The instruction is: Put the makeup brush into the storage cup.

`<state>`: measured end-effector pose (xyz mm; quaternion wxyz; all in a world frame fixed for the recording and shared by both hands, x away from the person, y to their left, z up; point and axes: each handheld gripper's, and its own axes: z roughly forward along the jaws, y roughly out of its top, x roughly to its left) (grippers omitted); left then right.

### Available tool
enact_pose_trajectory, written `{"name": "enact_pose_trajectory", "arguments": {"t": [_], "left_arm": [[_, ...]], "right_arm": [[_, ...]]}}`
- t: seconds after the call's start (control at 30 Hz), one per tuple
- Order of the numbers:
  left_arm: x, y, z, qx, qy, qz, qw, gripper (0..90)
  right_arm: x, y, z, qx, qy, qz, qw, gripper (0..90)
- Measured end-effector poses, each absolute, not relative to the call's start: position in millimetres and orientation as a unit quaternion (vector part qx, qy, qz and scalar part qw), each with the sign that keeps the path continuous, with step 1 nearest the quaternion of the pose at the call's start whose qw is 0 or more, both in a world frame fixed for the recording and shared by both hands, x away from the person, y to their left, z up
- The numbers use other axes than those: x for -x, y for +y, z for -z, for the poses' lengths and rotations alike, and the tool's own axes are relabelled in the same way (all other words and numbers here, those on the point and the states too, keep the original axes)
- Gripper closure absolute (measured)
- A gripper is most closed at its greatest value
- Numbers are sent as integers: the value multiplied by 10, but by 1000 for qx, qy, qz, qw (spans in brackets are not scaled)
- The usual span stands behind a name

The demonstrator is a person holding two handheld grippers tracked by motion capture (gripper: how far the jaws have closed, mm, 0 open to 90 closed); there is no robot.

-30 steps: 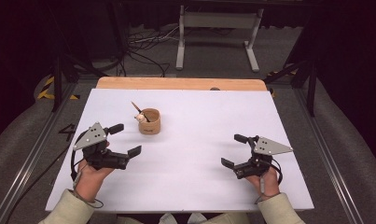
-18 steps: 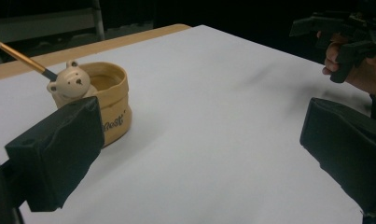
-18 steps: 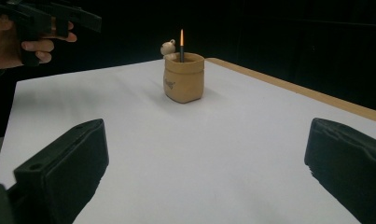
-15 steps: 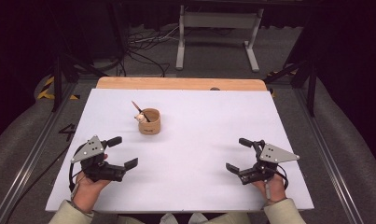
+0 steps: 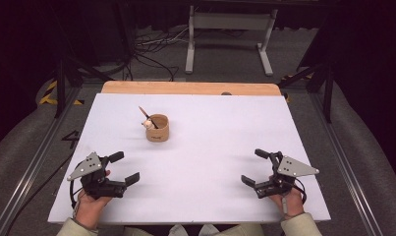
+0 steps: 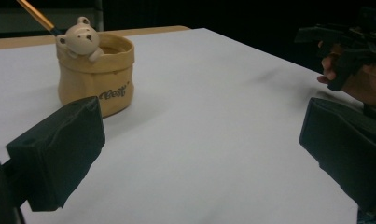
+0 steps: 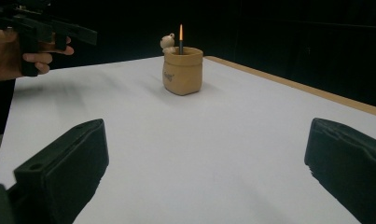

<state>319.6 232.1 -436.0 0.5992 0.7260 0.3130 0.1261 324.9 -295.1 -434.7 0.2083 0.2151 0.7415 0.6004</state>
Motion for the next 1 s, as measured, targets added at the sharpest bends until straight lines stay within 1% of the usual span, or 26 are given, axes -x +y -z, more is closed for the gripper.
{"name": "enact_pose_trajectory", "arguments": {"t": [0.07,0.17,0.23,0.3,0.37,0.47,0.5,0.53,0.67,1.0], "left_arm": [[-3196,2332,4397,-722,318,-130,600,8],[-3211,2329,4496,-730,327,-136,585,4],[-3235,2325,4545,-732,330,-130,582,4],[-3244,2328,4574,-731,328,-132,583,4],[-3253,2337,4617,-733,322,-136,583,4],[-3259,2370,4670,-726,323,-162,585,6],[-3276,2389,4694,-723,327,-160,587,6],[-3287,2397,4701,-721,337,-155,586,5],[-3283,2386,4698,-723,329,-158,586,11],[-3272,2361,4686,-729,325,-154,582,13]], "right_arm": [[-3244,-2949,4377,-217,741,-602,204,0],[-3222,-2968,4408,-218,737,-607,203,0],[-3213,-2983,4438,-220,733,-611,202,0],[-3205,-2991,4470,-218,738,-603,213,0],[-3209,-2993,4481,-220,739,-602,209,0],[-3217,-2980,4491,-226,740,-593,222,0],[-3224,-2969,4497,-225,740,-592,226,0],[-3228,-2955,4501,-225,744,-584,234,0],[-3233,-2935,4514,-225,750,-576,236,0],[-3248,-2915,4528,-223,754,-575,226,0]]}}
